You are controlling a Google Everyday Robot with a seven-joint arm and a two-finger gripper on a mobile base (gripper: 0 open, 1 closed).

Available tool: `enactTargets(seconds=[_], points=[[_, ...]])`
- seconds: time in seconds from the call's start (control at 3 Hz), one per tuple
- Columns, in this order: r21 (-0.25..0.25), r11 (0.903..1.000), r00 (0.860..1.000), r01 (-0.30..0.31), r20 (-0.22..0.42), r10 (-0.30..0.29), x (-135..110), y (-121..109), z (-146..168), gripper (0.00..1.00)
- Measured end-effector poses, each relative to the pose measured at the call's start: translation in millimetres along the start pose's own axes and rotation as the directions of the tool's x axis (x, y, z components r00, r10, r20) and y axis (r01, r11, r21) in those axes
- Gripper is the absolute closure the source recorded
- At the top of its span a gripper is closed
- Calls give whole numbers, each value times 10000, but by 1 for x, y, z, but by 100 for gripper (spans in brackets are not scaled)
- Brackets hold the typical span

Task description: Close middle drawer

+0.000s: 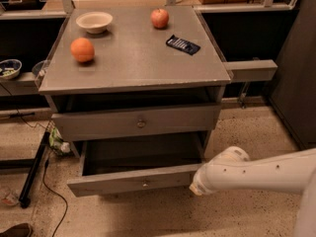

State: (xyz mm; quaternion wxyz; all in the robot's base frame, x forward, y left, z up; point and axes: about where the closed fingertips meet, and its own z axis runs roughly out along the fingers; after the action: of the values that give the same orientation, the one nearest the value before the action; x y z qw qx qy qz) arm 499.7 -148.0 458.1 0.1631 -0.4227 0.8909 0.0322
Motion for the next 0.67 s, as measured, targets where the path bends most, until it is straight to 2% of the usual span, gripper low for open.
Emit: enactTargets(seconds=[0.67], points=[[31, 10000, 9998, -81, -177, 81, -1, -2, 10, 100]])
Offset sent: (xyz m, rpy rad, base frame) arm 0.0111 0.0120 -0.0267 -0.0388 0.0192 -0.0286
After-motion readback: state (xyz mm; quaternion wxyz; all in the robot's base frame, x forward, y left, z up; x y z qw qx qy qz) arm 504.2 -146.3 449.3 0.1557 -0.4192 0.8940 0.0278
